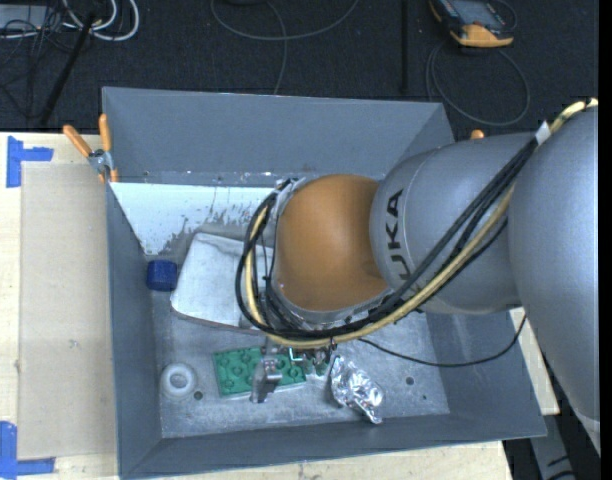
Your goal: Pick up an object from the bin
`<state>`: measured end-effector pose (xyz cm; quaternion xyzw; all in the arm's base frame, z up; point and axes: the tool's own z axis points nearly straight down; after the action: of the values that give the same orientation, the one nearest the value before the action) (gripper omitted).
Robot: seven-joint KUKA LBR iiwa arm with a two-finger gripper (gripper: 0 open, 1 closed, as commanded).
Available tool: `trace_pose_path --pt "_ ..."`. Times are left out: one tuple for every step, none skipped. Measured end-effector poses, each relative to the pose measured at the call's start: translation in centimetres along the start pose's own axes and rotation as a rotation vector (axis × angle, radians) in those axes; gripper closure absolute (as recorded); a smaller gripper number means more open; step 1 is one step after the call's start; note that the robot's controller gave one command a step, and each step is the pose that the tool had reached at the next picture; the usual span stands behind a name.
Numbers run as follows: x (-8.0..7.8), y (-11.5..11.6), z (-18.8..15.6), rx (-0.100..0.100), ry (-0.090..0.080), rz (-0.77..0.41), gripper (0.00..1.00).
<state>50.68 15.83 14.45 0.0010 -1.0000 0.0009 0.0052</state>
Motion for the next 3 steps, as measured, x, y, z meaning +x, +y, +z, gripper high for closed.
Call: trace_pose_path --pt "-1.26 -1.74 7.31 -0.006 -0.015 0.075 0.0" --pt "-1.39 -1.67 7.09 -0.004 -0.013 0.077 0.0" --pt "-1.44 -1.64 6.99 -0.004 -0.011 0.08 0.0"
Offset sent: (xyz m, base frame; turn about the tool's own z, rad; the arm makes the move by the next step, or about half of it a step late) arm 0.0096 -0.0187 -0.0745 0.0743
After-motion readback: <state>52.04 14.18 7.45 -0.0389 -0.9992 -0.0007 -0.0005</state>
